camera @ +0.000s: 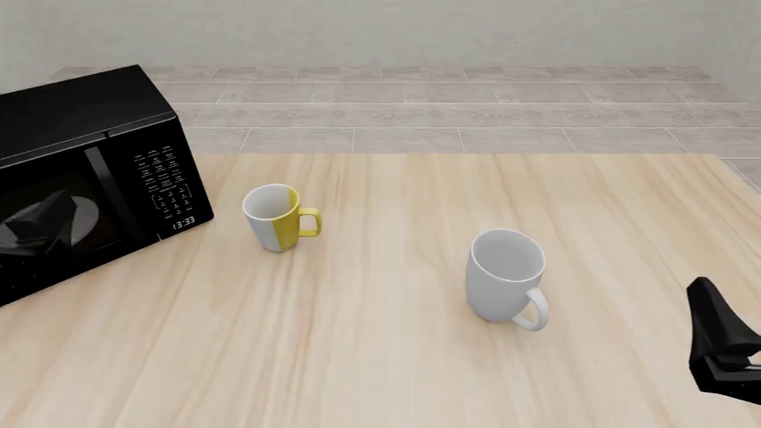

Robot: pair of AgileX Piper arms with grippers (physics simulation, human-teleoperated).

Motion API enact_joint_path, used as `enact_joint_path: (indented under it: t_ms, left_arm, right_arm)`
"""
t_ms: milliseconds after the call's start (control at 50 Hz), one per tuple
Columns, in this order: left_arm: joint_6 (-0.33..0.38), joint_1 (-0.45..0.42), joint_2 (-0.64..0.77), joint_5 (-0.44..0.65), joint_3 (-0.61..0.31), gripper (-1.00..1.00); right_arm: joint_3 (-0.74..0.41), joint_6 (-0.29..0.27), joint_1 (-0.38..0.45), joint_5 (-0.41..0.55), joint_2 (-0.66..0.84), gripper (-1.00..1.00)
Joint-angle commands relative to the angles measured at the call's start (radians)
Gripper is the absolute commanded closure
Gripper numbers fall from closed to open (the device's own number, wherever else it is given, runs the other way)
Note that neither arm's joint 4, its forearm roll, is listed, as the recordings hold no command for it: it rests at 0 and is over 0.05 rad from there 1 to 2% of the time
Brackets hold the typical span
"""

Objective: Close the microwave.

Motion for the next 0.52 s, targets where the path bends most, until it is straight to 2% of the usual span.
enact_joint_path:
  t_ms: [20, 120, 220, 280, 420, 520]
  left_arm:
    - [0.013, -0.028, -0.343, 0.276, -0.004, -1.0]
    - [0.022, -0.024, -0.421, 0.336, -0.009, -1.0]
    - [0.017, -0.025, -0.544, 0.463, -0.037, -1.0]
    - [0.021, -0.027, -0.58, 0.503, -0.048, -1.0]
    - [0.021, -0.025, -0.641, 0.564, -0.072, -1.0]
    - [0.027, -0.039, -0.647, 0.567, -0.088, -1.0]
  right_arm:
    - [0.0, 0.0, 0.001, 0.002, 0.001, -1.0]
    - [0.0, 0.0, 0.003, 0.004, -0.002, -1.0]
    - [0.0, -0.002, -0.006, 0.003, 0.003, -1.0]
    - [0.0, -0.004, -0.007, -0.001, 0.007, -1.0]
    - [0.0, -0.002, 0.0, 0.003, 0.006, -1.0]
    - [0.0, -0.004, 0.001, 0.004, 0.002, -1.0]
